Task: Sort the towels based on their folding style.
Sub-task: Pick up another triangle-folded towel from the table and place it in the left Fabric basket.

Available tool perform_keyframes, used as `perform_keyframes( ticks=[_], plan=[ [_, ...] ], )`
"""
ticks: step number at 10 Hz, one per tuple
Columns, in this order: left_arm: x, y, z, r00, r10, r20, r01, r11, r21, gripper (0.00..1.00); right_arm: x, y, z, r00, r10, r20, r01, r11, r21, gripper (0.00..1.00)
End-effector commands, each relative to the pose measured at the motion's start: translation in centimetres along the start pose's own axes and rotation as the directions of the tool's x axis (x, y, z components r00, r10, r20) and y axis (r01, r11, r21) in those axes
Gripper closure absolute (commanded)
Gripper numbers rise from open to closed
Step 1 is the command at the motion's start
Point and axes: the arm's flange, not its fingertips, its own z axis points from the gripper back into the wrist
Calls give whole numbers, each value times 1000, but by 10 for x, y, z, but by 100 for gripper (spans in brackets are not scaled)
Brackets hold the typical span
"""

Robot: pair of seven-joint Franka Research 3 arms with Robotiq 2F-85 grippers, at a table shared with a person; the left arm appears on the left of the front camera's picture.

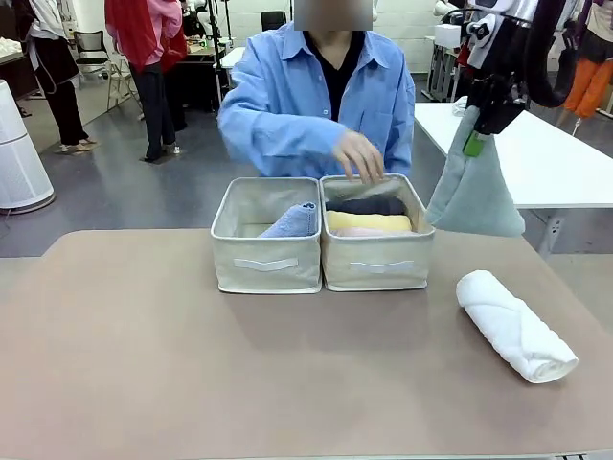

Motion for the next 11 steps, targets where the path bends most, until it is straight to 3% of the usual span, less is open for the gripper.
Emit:
perform_keyframes(
  ticks=[1, 2, 4, 7, 11],
  plan=[
    [0, -1, 2, 1000, -4, 8, 4, 1000, 1, 0, -67, 52, 31, 972, -123, -202, 110, 991, -72, 88],
    [0, -1, 2, 1000, -4, 8, 4, 1000, 1, 0, -113, 96, 55, 934, -209, -289, 171, 974, -149, 88],
    [0, -1, 2, 1000, -4, 8, 4, 1000, 1, 0, -167, 148, 82, 929, -291, -229, 237, 942, -237, 88],
    [0, -1, 2, 1000, -4, 8, 4, 1000, 1, 0, -195, 159, 79, 934, -312, -174, 269, 935, -232, 88],
    [0, -1, 2, 1000, -4, 8, 4, 1000, 1, 0, -203, 160, 80, 933, -324, -155, 283, 930, -235, 88]
  ],
)
